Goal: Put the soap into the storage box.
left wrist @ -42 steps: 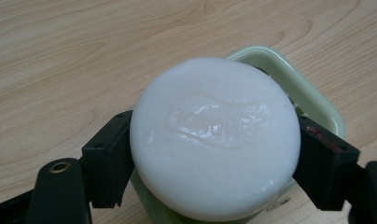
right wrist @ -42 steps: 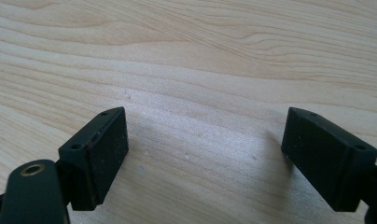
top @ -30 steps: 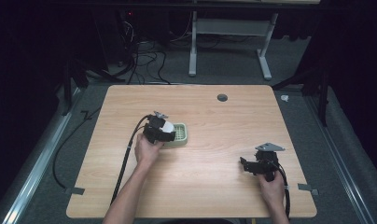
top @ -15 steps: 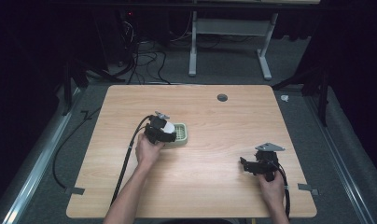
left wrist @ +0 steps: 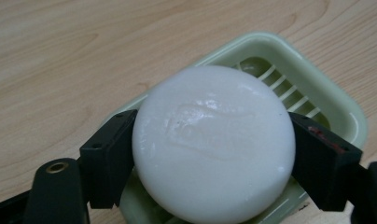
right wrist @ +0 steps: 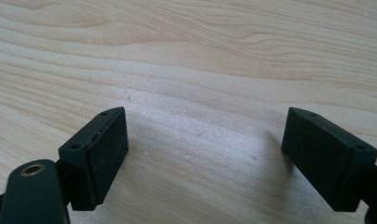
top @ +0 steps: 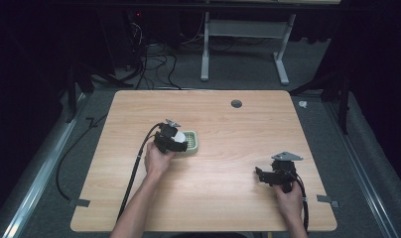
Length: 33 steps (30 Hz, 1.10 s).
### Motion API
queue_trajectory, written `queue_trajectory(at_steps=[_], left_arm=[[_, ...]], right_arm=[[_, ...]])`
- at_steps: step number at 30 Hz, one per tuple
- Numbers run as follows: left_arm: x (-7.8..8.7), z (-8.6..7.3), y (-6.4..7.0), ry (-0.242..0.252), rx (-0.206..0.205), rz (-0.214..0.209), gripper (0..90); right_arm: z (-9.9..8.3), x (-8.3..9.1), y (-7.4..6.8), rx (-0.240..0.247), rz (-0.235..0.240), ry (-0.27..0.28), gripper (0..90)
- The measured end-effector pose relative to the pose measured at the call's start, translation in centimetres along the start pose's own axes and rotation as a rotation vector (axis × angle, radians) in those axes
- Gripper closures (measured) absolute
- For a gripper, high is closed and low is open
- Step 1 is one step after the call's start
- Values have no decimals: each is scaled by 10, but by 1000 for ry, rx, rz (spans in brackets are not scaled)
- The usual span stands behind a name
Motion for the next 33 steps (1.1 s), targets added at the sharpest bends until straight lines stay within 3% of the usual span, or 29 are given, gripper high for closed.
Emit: queue_trajectory(at_steps=[5,12,17,33], left_arm=[[13,6,-5,37,34,-27,174],[26,8,-5,51,17,-29,172],[39,10,-8,74,37,-45,176],[73,11,-13,118,43,-33,182]], right_arm=[[0,0,0,0,0,0,156],[0,0,0,0,0,0,156],[0,0,0,0,0,0,156],[0,0,0,0,0,0,155]])
Point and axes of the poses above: each handheld gripper's, and its own axes: x roughly backward along the jaws, z roughly out of its top, y roughly to its right, the point moved 4 cm from there along -x, roughly forward along the jaws, and after that the axes turned 3 degrees about z, right-handed, at the moved point
